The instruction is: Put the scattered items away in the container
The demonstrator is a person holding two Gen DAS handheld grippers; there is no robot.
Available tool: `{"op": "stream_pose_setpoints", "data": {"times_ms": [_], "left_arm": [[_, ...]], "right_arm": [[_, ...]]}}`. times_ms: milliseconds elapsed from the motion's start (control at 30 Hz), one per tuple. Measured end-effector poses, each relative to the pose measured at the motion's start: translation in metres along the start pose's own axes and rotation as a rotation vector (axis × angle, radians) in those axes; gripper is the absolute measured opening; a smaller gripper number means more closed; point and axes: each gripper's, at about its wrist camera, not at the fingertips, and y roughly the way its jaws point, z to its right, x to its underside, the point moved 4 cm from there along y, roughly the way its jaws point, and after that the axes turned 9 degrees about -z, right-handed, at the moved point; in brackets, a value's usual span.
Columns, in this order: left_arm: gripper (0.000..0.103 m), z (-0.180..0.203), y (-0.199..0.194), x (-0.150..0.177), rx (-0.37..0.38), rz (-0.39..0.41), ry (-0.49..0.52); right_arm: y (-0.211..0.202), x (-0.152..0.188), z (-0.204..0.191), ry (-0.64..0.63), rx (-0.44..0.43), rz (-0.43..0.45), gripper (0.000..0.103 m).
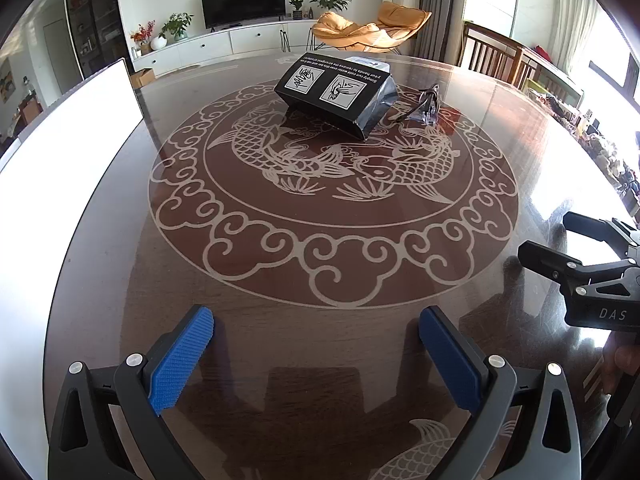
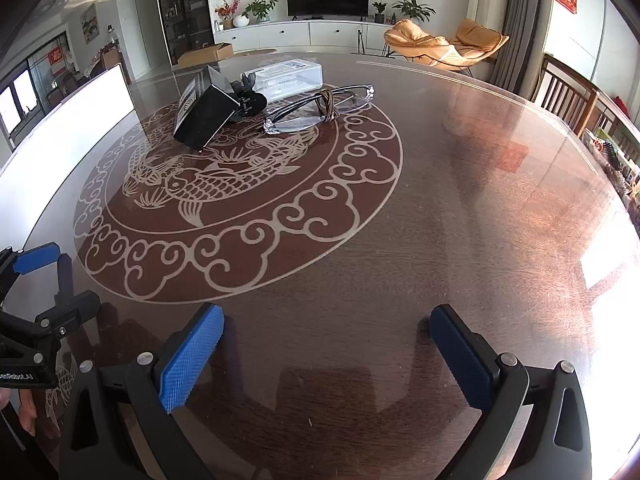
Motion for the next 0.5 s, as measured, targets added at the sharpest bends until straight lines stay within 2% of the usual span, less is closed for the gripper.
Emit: {"op": "stream_pose_setpoints", "data": {"times_ms": [100,267,400,500], "left_arm": [[0.103,0.000,0.000,-0.001,-0.003,0.002,-0.004],[0.103,0.000,0.000,-0.001,-0.004,0.002,-0.004],[0.103,0.000,0.001,-0.001,-0.004,0.002,-0.004],[0.103,0.000,0.001,-0.001,-0.004,0.002,-0.004]], "right_arm": [[0.002,-0.025,0.004,0.017,-0.014,0.009,0.103],[-0.018,-0.105,0.010,0.057,0.034,0.154,0.103],[-0.002,-0.165,-0.002,0.052,0.053,0.100,0.103],[0.016,-0.183,-0.024,0.000,0.031,0.055,0.103]]}}
